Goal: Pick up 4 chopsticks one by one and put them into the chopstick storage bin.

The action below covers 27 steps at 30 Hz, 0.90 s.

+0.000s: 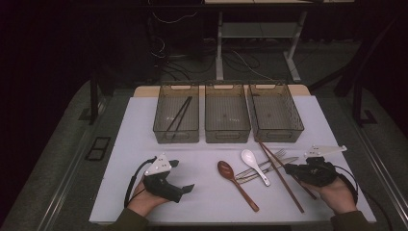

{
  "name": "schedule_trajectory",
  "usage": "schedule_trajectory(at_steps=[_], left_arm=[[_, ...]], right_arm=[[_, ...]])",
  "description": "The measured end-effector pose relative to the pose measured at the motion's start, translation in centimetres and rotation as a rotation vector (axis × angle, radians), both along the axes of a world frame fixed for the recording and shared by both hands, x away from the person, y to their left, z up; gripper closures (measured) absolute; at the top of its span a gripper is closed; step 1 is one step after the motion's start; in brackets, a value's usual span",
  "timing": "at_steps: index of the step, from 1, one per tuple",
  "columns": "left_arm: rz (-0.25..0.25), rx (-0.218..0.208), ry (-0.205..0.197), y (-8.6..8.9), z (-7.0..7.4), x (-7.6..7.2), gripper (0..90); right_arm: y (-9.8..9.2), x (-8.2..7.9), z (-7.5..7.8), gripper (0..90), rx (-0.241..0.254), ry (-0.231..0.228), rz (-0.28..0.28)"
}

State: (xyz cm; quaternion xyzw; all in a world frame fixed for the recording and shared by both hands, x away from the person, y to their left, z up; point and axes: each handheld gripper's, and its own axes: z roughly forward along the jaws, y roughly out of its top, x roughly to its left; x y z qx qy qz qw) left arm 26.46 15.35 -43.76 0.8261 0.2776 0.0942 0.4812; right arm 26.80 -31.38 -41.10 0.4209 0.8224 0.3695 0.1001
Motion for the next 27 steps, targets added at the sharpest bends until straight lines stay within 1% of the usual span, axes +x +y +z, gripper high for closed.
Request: schedule_trajectory(at_steps=[1, 4, 7, 9, 10, 17, 21, 27], left_arm=[[0.003, -0.006, -0.002, 0.0, 0.0, 0.0, 0.0], [0.001, -0.005, -0.003, 0.0, 0.1, 0.0, 0.0], [-0.001, -0.006, 0.000, -0.1, 0.0, 0.0, 0.0], [-0.007, 0.002, -0.001, -0.1, 0.1, 0.0, 0.0], [-0.006, -0.002, -0.004, -0.1, 0.1, -0.1, 0.0], [-0.009, -0.005, 0.002, 0.0, -0.1, 0.0, 0.0], [-0.007, -0.010, 0.004, 0.0, 0.0, 0.1, 0.0], [-0.009, -0.006, 0.005, 0.1, -0.1, 0.0, 0.0]], right_arm=[[0.1, 0.1, 0.2, 83.8, 0.004, -0.003, 0.002], [0.5, 0.3, 0.4, 83.8, 0.004, -0.017, 0.011], [0.9, 0.7, 0.6, 83.8, 0.010, -0.012, 0.019], [1.2, 0.9, 0.7, 83.8, 0.017, -0.012, 0.025], [1.4, 1.1, 0.8, 83.8, 0.021, -0.009, 0.027], [3.0, 2.4, 1.5, 83.8, 0.035, -0.028, 0.059], [3.7, 3.1, 1.8, 83.8, 0.040, -0.033, 0.064], [4.8, 4.3, 2.1, 83.8, 0.049, -0.043, 0.071]])
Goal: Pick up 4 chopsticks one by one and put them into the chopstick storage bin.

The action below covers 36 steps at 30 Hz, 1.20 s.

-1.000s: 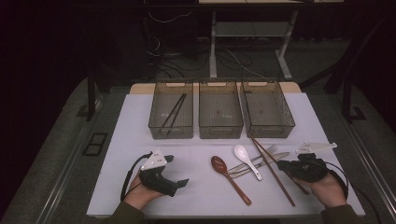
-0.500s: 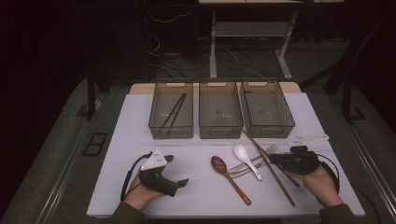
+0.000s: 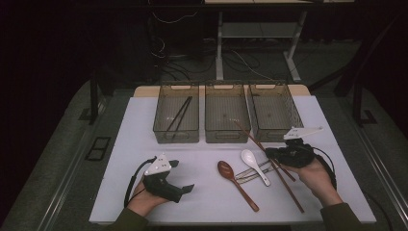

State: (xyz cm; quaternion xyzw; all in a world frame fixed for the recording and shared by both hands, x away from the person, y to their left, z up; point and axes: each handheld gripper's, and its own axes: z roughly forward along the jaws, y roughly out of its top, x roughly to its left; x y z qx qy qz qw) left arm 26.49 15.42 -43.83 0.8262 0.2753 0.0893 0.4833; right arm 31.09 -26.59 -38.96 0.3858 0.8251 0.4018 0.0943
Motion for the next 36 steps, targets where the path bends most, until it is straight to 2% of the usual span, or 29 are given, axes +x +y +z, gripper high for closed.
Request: schedule_trajectory(at_steps=[7, 11, 26, 36], left_arm=[[0.003, -0.007, -0.003, 0.0, 0.2, 0.0, 0.0], [-0.002, 0.003, -0.008, -0.1, 0.1, 0.0, 0.0], [-0.005, 0.003, -0.005, -0.1, 0.0, 0.0, 0.0], [-0.009, 0.003, -0.010, -0.3, 0.1, 0.0, 0.0]], right_arm=[[1.6, 1.0, 0.8, 83.8, 0.018, -0.023, 0.019], [2.5, 1.6, 1.3, 83.8, 0.021, -0.032, 0.027], [5.3, 4.2, 3.4, 83.8, 0.044, -0.073, 0.003], [8.6, 6.0, 4.0, 83.8, 0.043, -0.065, 0.019]])
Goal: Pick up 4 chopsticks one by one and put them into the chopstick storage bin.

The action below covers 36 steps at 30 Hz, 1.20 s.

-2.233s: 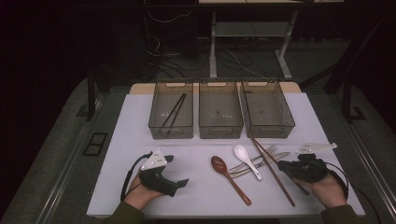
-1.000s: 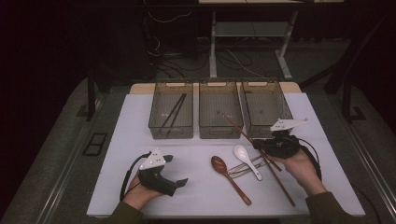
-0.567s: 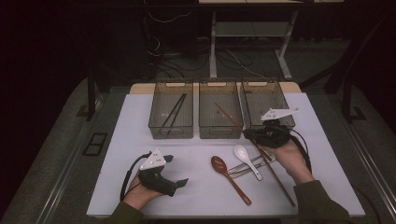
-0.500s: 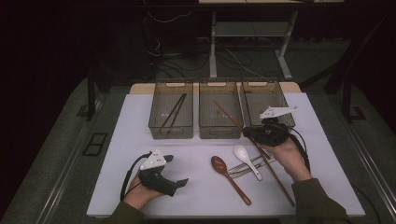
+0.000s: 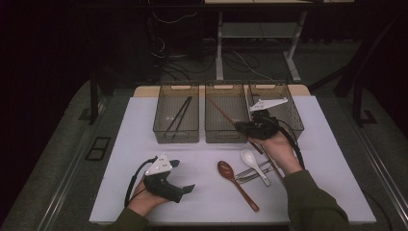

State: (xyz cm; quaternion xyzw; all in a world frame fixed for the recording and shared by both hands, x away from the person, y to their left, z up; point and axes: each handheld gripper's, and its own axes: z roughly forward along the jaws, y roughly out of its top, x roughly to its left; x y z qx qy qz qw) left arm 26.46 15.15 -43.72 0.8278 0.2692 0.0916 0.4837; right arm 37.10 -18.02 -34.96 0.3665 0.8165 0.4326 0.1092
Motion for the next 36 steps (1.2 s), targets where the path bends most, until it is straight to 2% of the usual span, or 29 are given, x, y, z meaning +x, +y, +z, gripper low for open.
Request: schedule_trajectory(at_steps=[11, 14, 23, 36], left_arm=[[-0.004, 0.006, -0.001, 0.0, 0.0, 0.0, 0.0], [-0.005, 0.009, 0.001, 0.0, 0.0, -0.1, 0.0], [-0.013, 0.012, -0.009, 0.0, 0.0, -0.1, 0.0], [-0.020, 0.016, -0.005, -0.4, -0.2, -0.1, 0.0]], right_arm=[[3.2, 2.3, 0.6, 83.8, 0.027, 0.001, 0.007], [4.1, 2.9, 0.9, 83.8, 0.047, 0.006, 0.010], [7.8, 5.0, 1.6, 83.8, 0.050, -0.008, 0.019], [12.8, 8.5, 1.4, 83.8, 0.066, -0.025, 0.011]])
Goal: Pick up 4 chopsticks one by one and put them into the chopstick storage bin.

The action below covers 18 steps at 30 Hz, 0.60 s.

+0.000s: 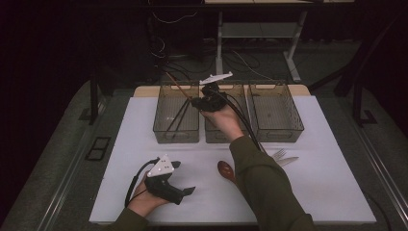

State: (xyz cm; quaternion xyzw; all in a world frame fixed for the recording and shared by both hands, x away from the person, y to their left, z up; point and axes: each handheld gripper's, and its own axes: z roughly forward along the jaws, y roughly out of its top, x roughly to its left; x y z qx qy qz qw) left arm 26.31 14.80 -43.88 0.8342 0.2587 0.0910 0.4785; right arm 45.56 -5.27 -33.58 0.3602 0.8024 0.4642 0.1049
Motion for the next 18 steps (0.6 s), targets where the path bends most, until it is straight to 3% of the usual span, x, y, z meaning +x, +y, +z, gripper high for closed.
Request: schedule_trajectory(at_steps=[6, 18], left_arm=[[-0.007, 0.005, -0.003, -0.1, 0.1, 0.0, 0.0], [-0.025, 0.000, -0.001, -0.1, 0.1, -0.1, 0.0]], right_arm=[[1.9, 1.4, -0.6, 83.7, 0.028, -0.005, 0.003], [6.3, 2.9, -2.3, 83.7, -0.012, 0.024, 0.012]])
